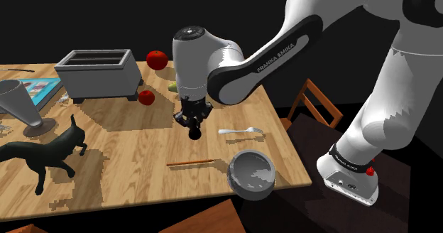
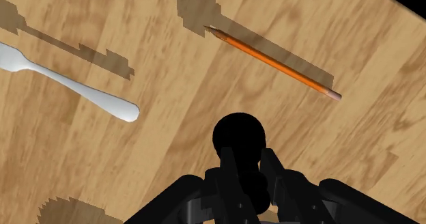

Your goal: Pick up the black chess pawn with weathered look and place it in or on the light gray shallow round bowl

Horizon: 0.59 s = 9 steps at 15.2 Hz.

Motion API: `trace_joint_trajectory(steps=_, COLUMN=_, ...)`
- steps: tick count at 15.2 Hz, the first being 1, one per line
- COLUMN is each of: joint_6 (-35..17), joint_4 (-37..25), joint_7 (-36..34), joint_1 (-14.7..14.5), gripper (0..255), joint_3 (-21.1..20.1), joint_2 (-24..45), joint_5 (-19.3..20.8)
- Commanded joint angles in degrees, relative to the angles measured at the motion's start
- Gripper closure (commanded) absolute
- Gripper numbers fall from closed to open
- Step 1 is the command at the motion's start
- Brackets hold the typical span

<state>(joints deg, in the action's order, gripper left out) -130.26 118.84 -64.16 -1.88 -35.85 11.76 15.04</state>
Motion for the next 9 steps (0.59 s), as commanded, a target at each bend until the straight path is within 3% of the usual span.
trace_joint_trajectory(steps=1, joint_6=1.32, joint_4=-0.55, joint_7=0.81, joint_1=0.28, gripper=255, joint_3=-0.3, joint_2=-1.03, joint_5=-1.02)
trace_joint_trajectory(steps=8, joint_6=5.73, joint_4=-2.83, joint_7=2.95, joint_1=0.88, gripper=255, joint_3=-0.94, joint_2=-3.95, joint_5=-3.8)
trace_joint_trajectory(steps=9, joint_6=5.11, joint_4=-0.31, joint_7=3.47, joint_1=1.18, gripper=255, joint_3=-1.38, joint_2=-6.41, joint_5=-5.46)
